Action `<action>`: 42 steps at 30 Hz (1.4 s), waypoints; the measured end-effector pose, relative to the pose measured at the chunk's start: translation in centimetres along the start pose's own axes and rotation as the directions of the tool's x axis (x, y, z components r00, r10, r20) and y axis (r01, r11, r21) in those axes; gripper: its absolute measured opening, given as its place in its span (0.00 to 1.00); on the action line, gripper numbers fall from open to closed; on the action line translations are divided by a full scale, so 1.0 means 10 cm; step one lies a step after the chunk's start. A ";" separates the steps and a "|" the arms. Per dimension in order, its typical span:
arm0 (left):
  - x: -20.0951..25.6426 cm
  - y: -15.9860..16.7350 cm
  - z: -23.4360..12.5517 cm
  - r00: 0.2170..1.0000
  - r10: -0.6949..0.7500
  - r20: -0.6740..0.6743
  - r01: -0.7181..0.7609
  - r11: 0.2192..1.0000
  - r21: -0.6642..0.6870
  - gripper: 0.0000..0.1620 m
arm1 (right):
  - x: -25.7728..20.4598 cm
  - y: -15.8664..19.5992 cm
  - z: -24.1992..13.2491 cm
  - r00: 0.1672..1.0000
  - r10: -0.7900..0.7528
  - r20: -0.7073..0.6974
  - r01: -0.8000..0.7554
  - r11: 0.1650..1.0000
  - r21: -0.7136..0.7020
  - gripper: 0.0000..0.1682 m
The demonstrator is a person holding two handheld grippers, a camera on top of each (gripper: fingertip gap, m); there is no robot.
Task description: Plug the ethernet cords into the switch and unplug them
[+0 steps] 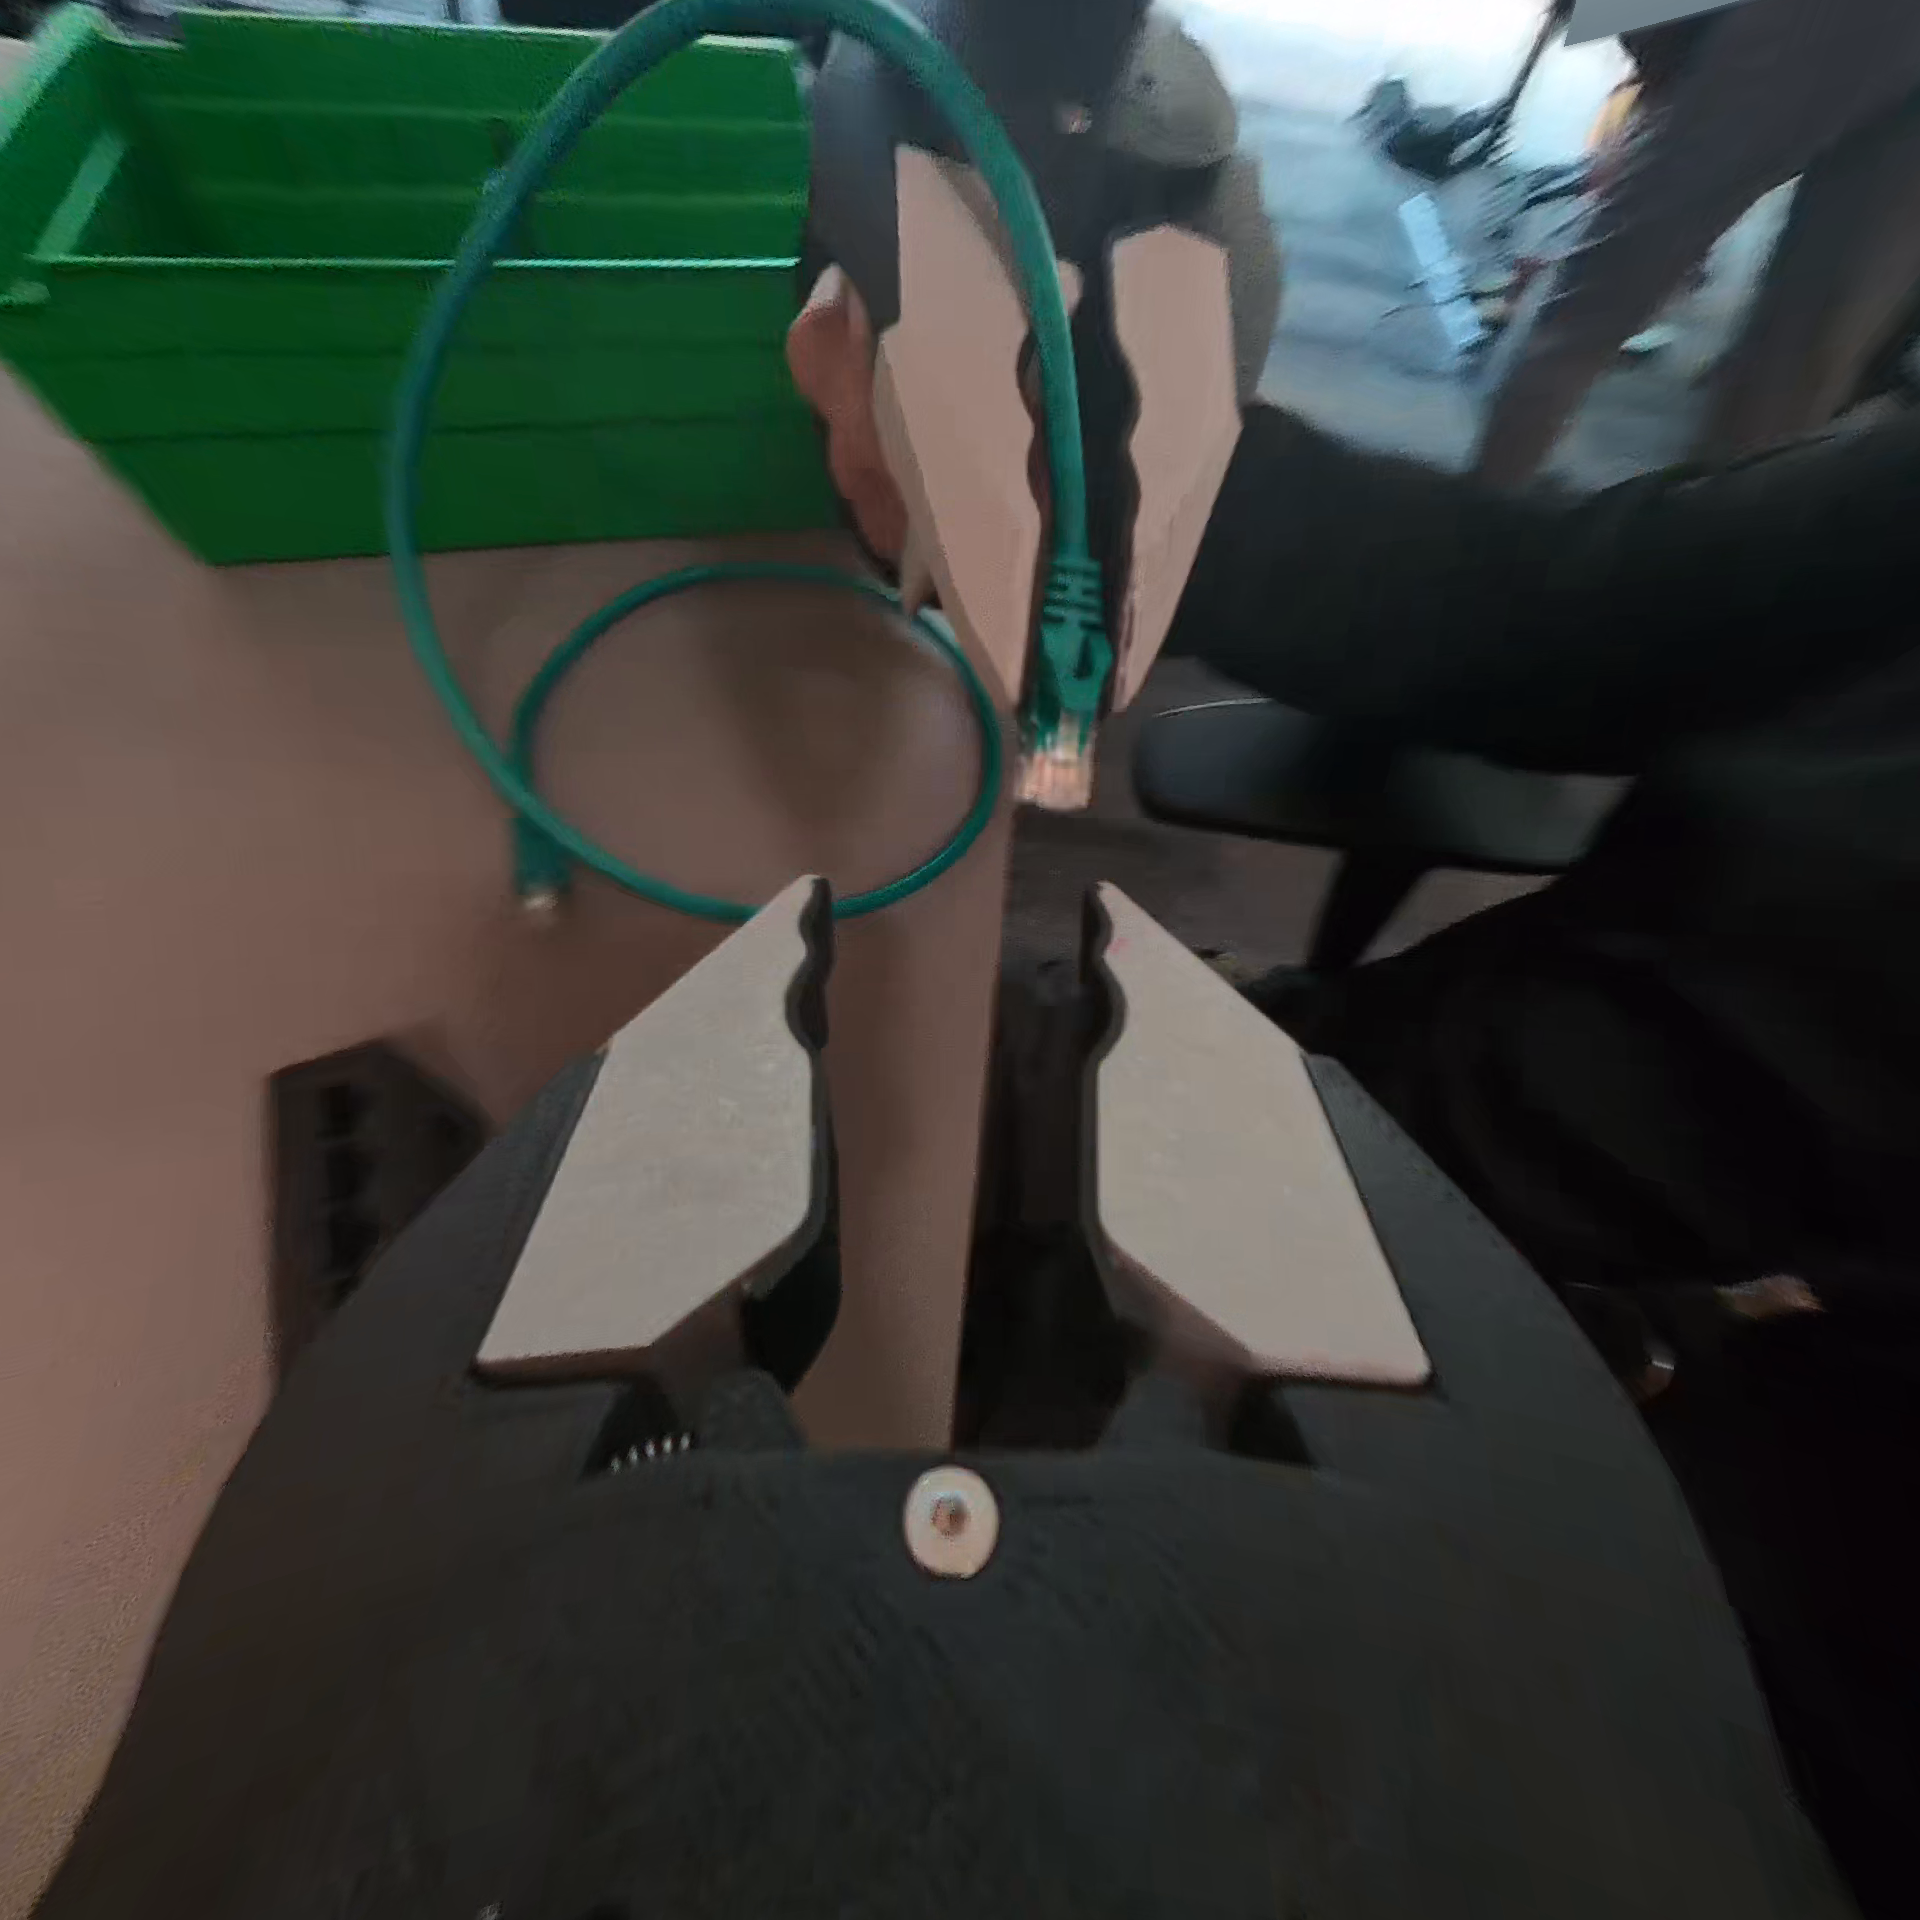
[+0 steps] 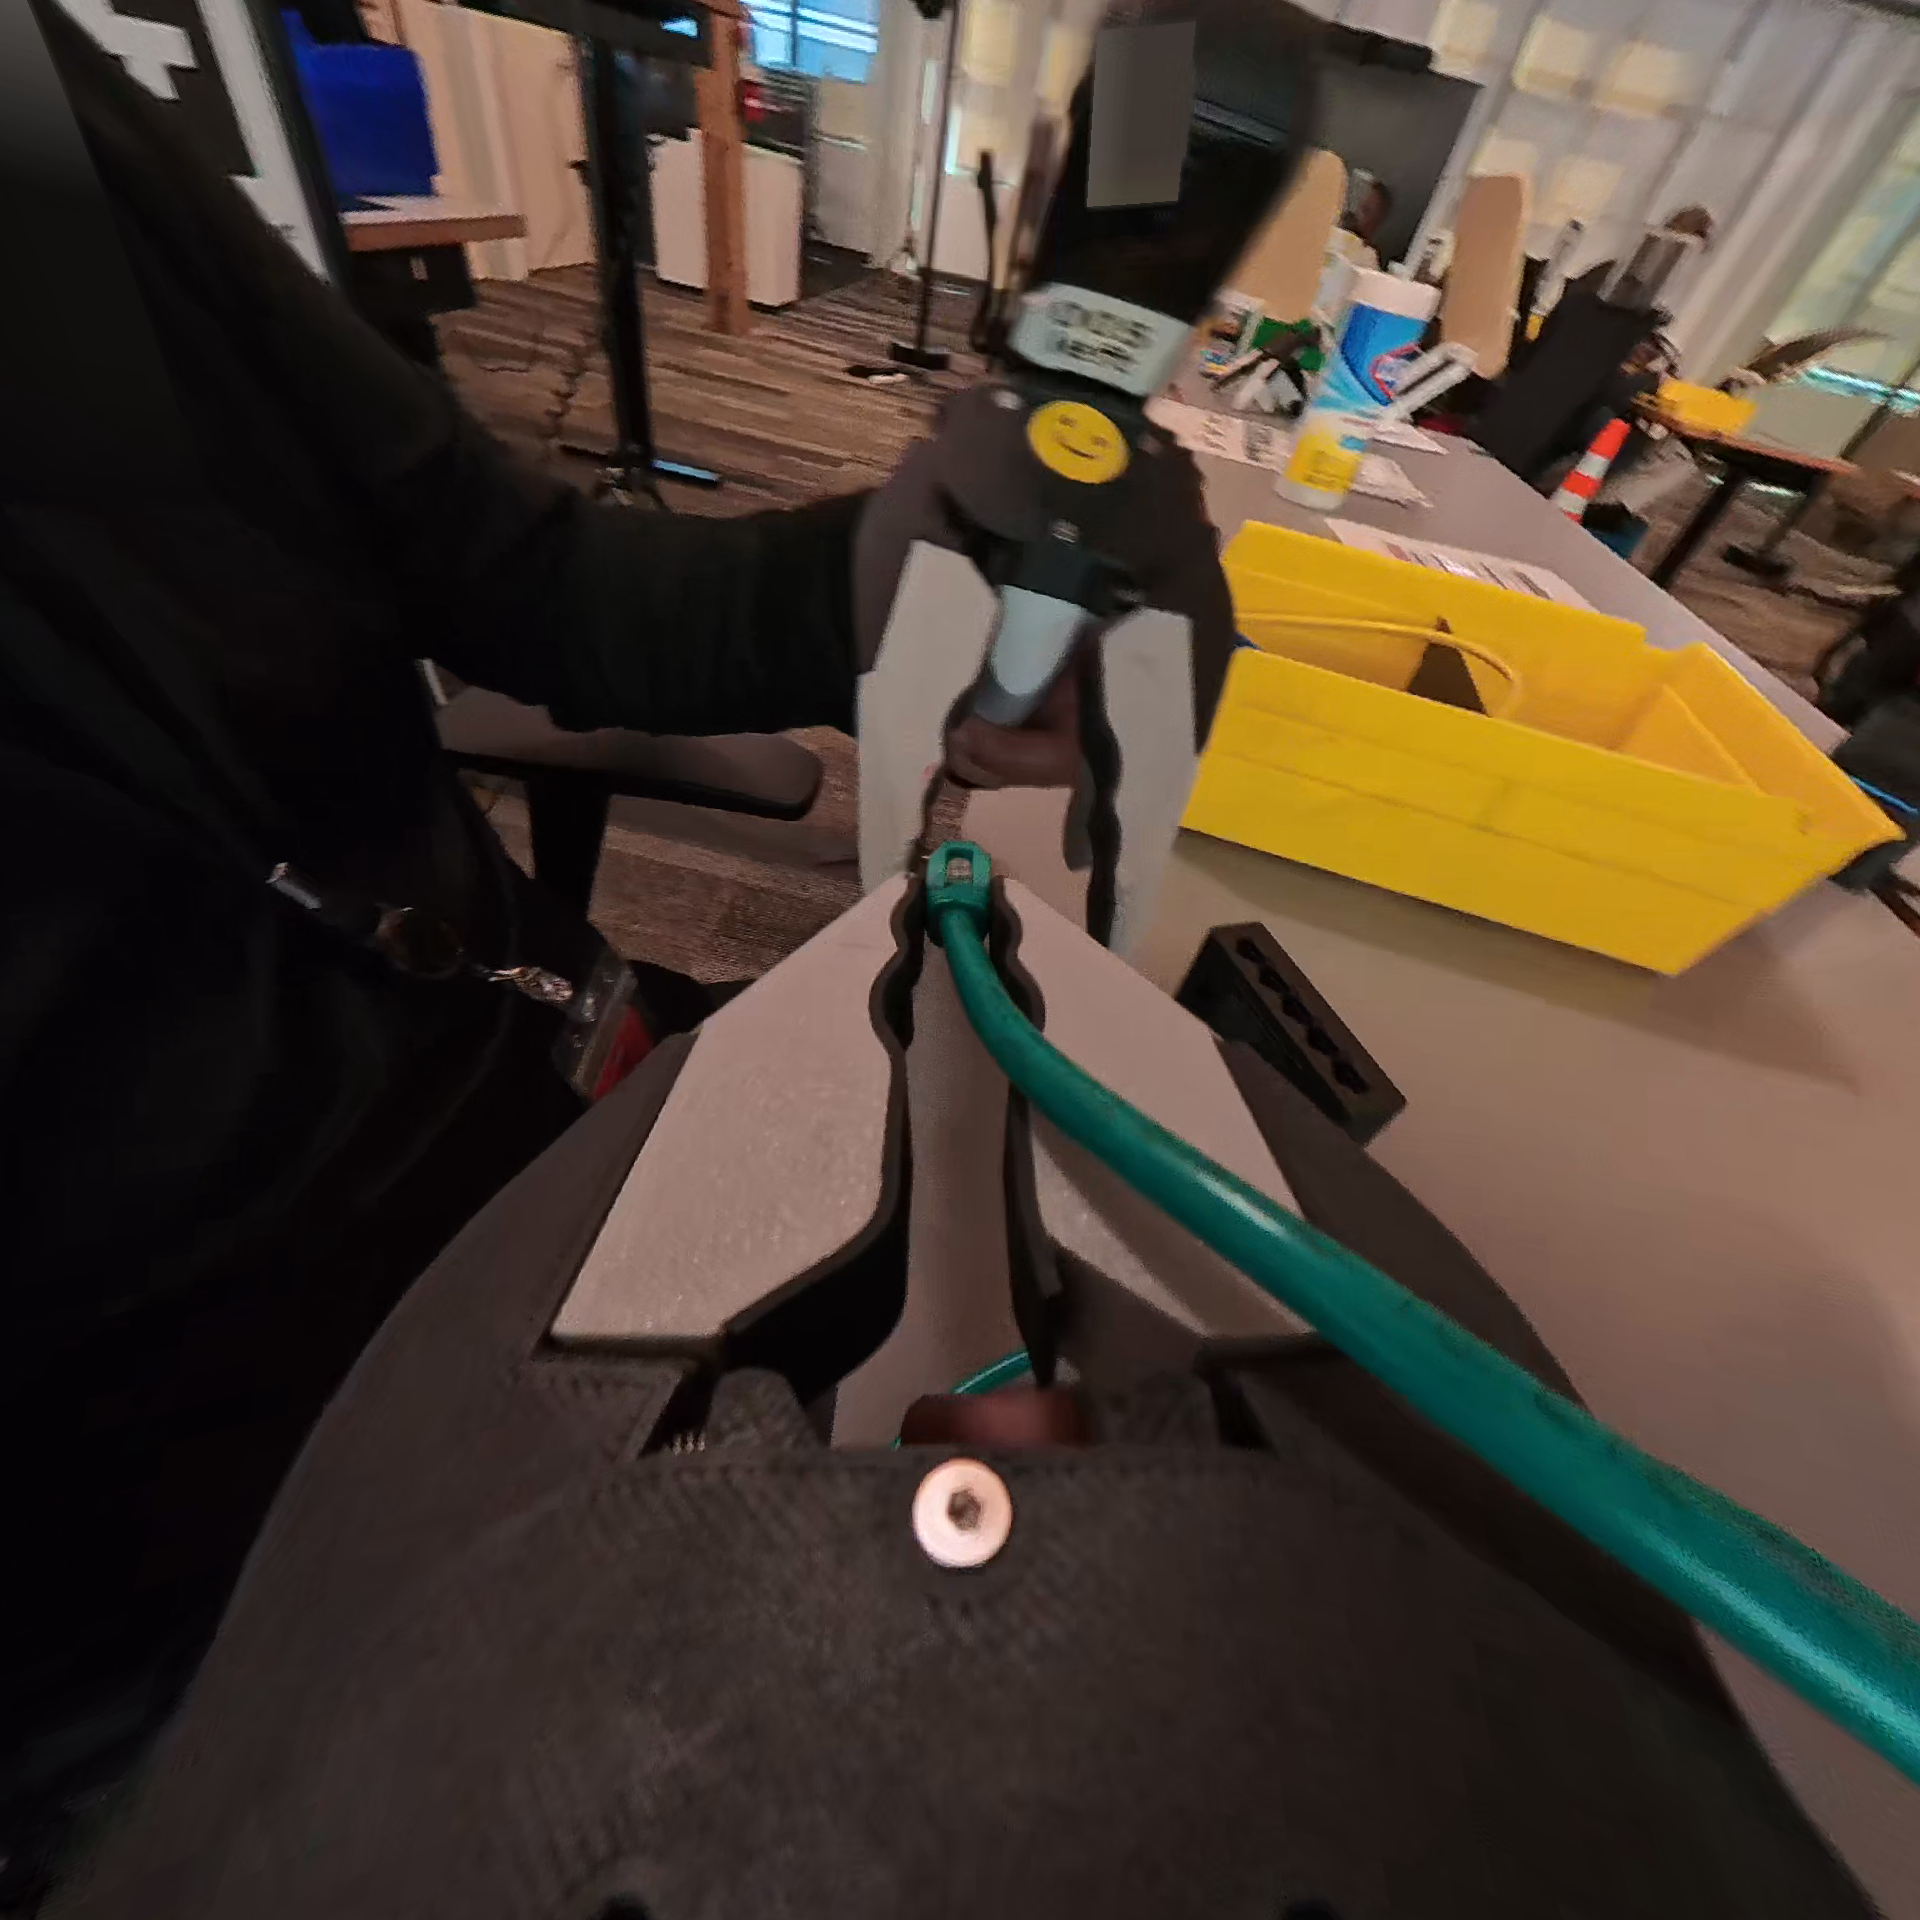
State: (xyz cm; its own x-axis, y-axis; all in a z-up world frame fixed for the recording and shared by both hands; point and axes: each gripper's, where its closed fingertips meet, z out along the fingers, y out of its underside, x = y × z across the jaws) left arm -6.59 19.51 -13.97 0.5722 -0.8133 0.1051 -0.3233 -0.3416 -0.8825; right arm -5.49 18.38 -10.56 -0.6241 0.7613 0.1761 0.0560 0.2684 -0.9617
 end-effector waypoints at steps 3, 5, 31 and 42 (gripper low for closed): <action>0.13 -0.05 0.05 0.985 -0.041 -0.168 0.050 0.997 0.050 0.21 | -0.13 0.01 -0.01 0.998 -0.038 0.051 0.039 0.999 -0.020 0.04; 0.24 -0.06 0.08 0.953 -0.097 -0.286 0.116 0.992 0.053 0.21 | -0.17 0.02 -0.02 0.996 -0.053 0.067 0.055 0.998 -0.028 0.04; -0.51 -0.23 0.08 0.607 0.522 0.600 -0.567 0.813 -0.134 0.06 | 0.63 0.19 -0.15 0.702 0.706 -0.093 -0.666 0.697 0.267 0.06; -0.75 -0.21 0.07 0.306 0.731 0.610 -0.664 0.623 -0.413 0.06 | 0.79 0.34 -0.05 0.586 0.806 -0.083 -0.750 0.578 0.322 0.06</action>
State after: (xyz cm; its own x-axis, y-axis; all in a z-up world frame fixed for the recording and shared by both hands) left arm -9.68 26.68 -13.25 0.3982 -0.2118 -0.8925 -0.8930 0.1331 -0.4300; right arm -9.85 25.58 -12.34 -0.2562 0.7112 -0.6547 0.2494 -0.6057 -0.7556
